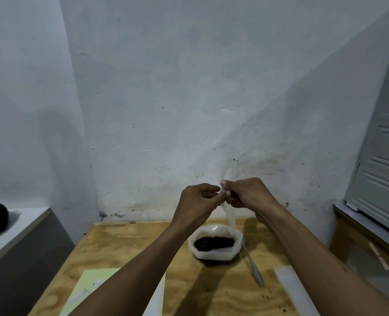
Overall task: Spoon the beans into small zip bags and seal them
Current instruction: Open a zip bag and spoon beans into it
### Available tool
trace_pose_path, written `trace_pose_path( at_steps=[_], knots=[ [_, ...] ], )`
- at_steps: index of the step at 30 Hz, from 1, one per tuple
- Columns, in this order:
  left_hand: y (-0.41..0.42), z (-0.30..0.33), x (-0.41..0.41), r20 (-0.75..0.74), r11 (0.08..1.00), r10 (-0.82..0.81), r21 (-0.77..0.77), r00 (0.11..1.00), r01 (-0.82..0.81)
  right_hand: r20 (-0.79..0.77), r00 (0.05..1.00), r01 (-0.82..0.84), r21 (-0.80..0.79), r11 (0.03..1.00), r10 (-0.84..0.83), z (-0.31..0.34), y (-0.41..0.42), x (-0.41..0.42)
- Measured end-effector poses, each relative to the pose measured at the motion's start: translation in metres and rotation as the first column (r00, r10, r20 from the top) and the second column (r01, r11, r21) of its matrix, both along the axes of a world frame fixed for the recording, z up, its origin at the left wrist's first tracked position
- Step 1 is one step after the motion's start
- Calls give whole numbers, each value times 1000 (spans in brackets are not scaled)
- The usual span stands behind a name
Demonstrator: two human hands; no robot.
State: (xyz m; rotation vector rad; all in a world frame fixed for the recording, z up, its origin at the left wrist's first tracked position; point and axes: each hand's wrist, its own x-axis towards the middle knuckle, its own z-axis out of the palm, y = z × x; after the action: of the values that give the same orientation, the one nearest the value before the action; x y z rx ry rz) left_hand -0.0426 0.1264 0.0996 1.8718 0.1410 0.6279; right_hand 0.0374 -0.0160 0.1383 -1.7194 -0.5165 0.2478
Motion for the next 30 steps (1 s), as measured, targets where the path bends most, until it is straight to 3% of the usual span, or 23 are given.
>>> trace_pose_path(
  at_steps=[5,11,15,19,23,27,30],
  knots=[
    [0,3,-7,-56,980,-119,-168,991,108,75,989,-122,-85,989,129,-16,3,0],
    [3,1,-3,-124,968,-22,-252,992,-10,120,982,-131,-115,985,145,-30,10,0],
    [3,-1,-1,-139,981,45,-179,989,-70,59,991,-117,-109,987,124,-32,13,-4],
    [-5,-8,5,-152,955,278,-57,948,-290,61,997,-34,-140,990,43,-39,24,-10],
    [-8,-5,3,-124,883,446,-102,886,-458,77,997,21,-114,993,-13,-43,33,-21],
    [-12,-6,-7,37,941,338,5,940,-339,46,989,141,-68,988,-139,-38,31,-19],
    [-3,-12,-14,55,970,190,144,980,-196,-84,993,90,19,996,-88,-29,19,-12]
  ],
)
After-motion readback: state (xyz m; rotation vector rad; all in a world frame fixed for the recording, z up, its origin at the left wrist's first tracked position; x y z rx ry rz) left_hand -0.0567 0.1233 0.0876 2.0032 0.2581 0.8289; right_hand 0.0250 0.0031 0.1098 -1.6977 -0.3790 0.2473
